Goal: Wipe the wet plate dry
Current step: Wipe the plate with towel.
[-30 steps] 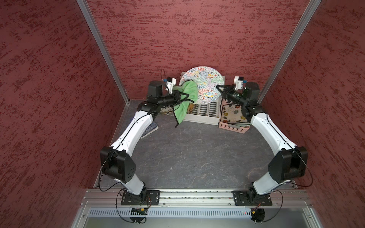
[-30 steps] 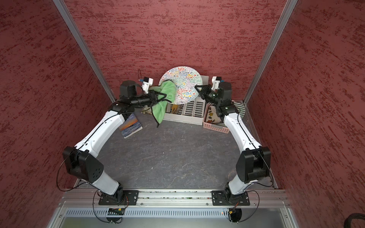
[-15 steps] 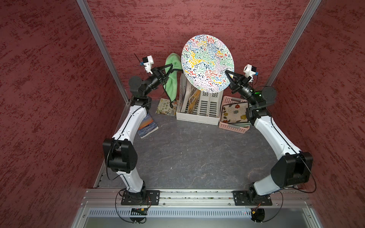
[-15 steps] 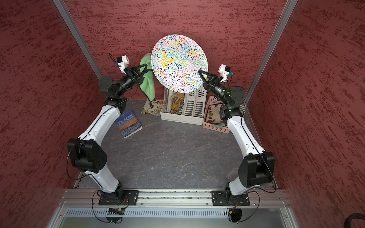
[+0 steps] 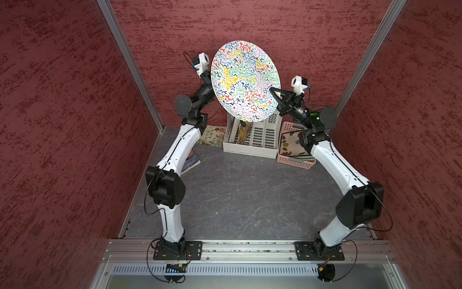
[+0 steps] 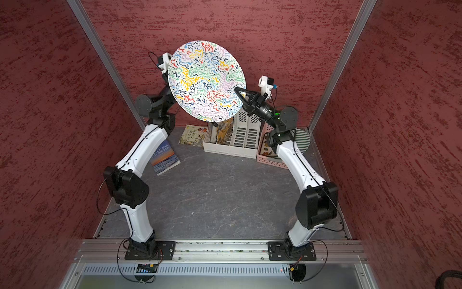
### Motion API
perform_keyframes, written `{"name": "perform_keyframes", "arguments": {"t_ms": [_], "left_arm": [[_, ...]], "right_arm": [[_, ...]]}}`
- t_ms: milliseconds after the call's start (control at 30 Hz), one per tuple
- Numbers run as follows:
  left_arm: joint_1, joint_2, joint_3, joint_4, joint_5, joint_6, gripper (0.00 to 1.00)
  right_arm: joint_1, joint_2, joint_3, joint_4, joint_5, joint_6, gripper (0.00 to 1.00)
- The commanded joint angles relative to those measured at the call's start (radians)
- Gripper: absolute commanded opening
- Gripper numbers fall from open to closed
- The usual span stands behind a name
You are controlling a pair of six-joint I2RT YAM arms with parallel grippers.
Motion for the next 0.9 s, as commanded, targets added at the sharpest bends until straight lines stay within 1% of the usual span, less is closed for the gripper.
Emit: {"name": "perform_keyframes", "arguments": {"t_ms": [0, 67, 133, 200, 300, 433, 533, 633, 733, 867], "left_arm": [[-0.077, 0.024, 0.02, 0.081, 0.007, -0.027, 0.0], [-0.098, 0.017, -0.007, 0.107, -0.011, -0.039, 0.0], [-0.096, -0.003, -0.042, 0.138, -0.037, -0.05, 0.0], [-0.077, -0.039, -0.084, 0.144, -0.057, -0.042, 0.0], [-0.036, -0.101, -0.14, 0.117, -0.077, -0.008, 0.0], [0.006, -0.117, -0.117, 0.118, -0.095, -0.012, 0.0], [0.013, -0.09, -0.095, 0.16, -0.145, -0.042, 0.0], [-0.008, -0.057, -0.066, 0.193, -0.178, -0.068, 0.0], [-0.046, -0.039, -0.06, 0.205, -0.175, -0.067, 0.0], [-0.097, -0.06, -0.131, 0.241, -0.176, -0.071, 0.0]], "right_arm": [[0.006, 0.089, 0.111, -0.023, 0.116, -0.027, 0.0], [-0.015, 0.138, 0.191, -0.054, 0.181, -0.042, 0.0], [-0.044, 0.177, 0.266, -0.087, 0.206, -0.052, 0.0], [-0.068, 0.196, 0.292, -0.105, 0.213, -0.05, 0.0], [-0.095, 0.172, 0.231, -0.082, 0.203, -0.035, 0.0], [-0.08, 0.086, 0.052, -0.014, 0.184, -0.034, 0.0], [-0.02, 0.031, -0.056, 0.031, 0.161, -0.031, 0.0], [0.051, 0.014, -0.1, 0.037, 0.158, -0.033, 0.0], [0.06, 0.054, -0.024, -0.013, 0.155, -0.058, 0.0], [0.03, 0.197, 0.247, -0.068, 0.185, -0.043, 0.0]]}}
